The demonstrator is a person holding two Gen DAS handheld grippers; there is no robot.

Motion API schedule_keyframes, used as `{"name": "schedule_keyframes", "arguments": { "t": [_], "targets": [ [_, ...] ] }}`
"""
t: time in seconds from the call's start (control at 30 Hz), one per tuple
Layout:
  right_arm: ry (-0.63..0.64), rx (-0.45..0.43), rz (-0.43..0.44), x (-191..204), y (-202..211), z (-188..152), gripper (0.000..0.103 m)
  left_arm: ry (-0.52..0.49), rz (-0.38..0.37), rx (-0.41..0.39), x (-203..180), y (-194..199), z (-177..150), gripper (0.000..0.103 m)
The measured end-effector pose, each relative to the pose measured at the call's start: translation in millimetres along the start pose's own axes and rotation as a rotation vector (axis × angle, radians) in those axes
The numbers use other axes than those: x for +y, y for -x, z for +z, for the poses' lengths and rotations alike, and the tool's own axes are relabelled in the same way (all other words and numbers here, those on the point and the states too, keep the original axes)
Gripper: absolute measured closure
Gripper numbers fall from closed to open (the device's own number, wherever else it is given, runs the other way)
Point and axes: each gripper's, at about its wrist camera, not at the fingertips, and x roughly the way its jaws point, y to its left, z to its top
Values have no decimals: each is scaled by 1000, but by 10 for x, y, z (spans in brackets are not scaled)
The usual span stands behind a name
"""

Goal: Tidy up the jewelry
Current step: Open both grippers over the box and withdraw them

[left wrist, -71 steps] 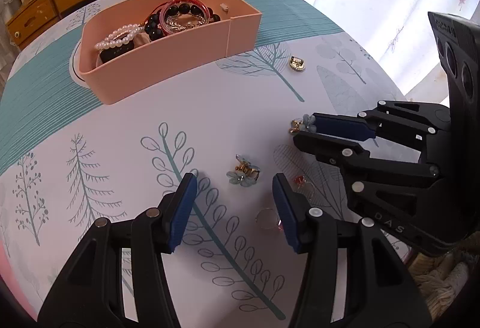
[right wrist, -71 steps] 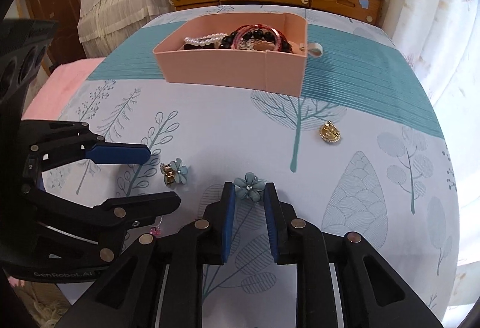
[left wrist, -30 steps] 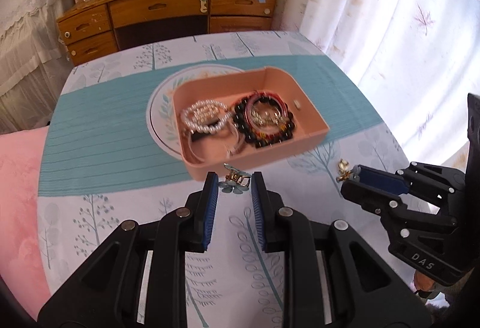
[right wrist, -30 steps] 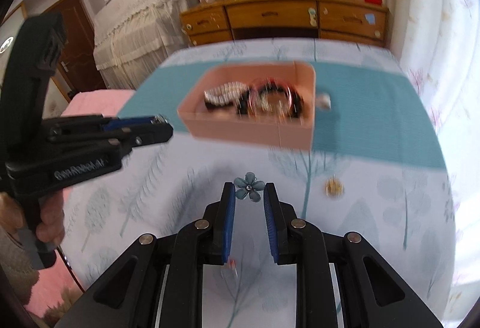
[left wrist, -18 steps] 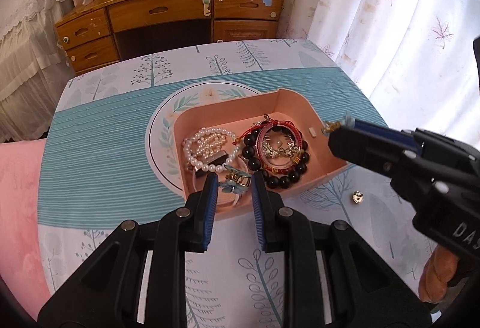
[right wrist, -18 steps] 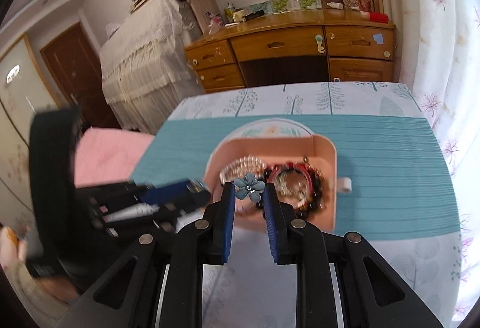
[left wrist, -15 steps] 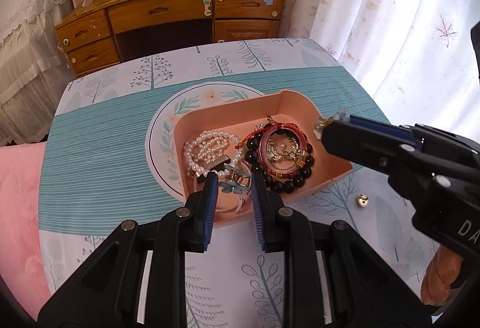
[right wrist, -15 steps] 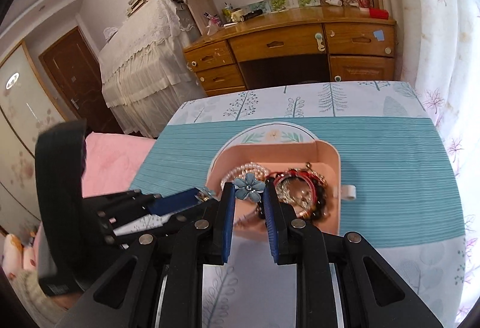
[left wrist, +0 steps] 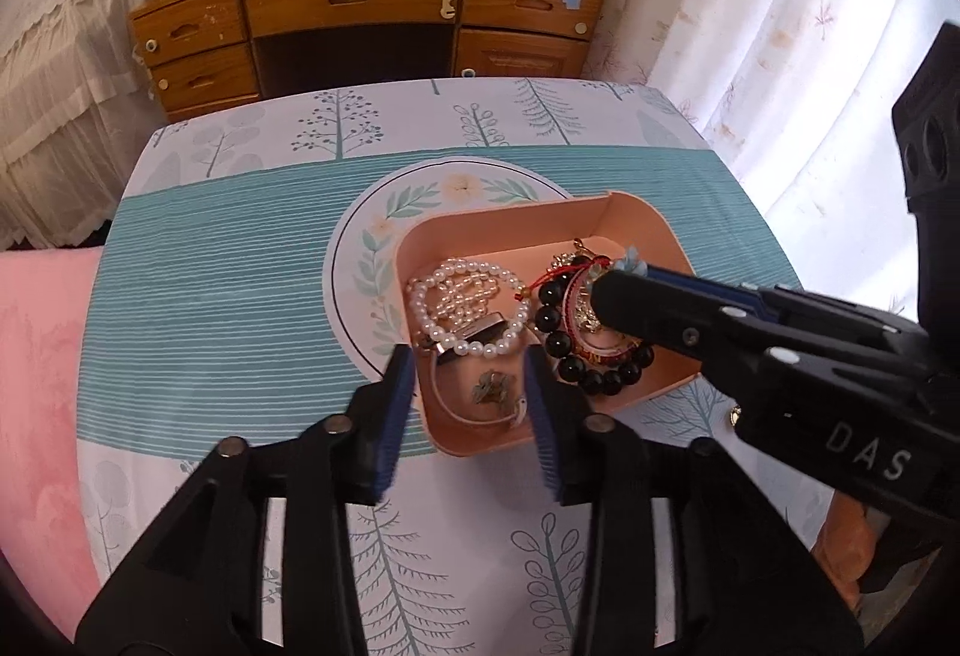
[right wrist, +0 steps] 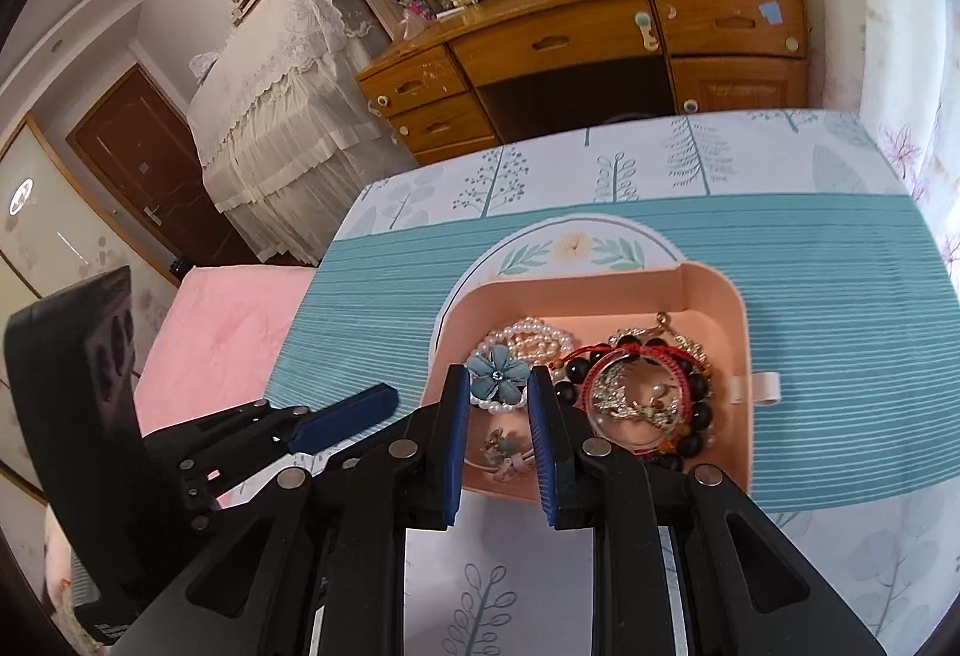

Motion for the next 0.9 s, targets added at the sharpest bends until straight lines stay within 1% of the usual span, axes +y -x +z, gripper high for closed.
{"name": "schedule_keyframes", "arguments": {
  "t": [0.07,0.13,0.17,0.2,0.33,0.5,0.7,0.9],
  "targets": [
    [-23,23,23,-14,-70,11,83,13,7,-4,31,20,-8,62],
    [-44,36,41,-33,-110,18,77,28,12,-2,67,39,-28,62],
    [-50,35,43,-36,-118,20,72,35,16,1,82,44,-40,62],
    [-52,31,39,-39,-111,20,69,41,20,5,94,45,-54,62],
    [-45,24,33,-23,-94,28,69,59,30,13,145,66,-119,62],
    [-13,8,17,-11,30,-20,69,64,40,25,161,95,-218,62],
    [44,4,-26,-21,225,-209,69,51,38,28,87,177,-343,62],
    [83,-2,-79,-86,458,-500,69,15,30,34,-73,268,-496,62]
  ]
}}
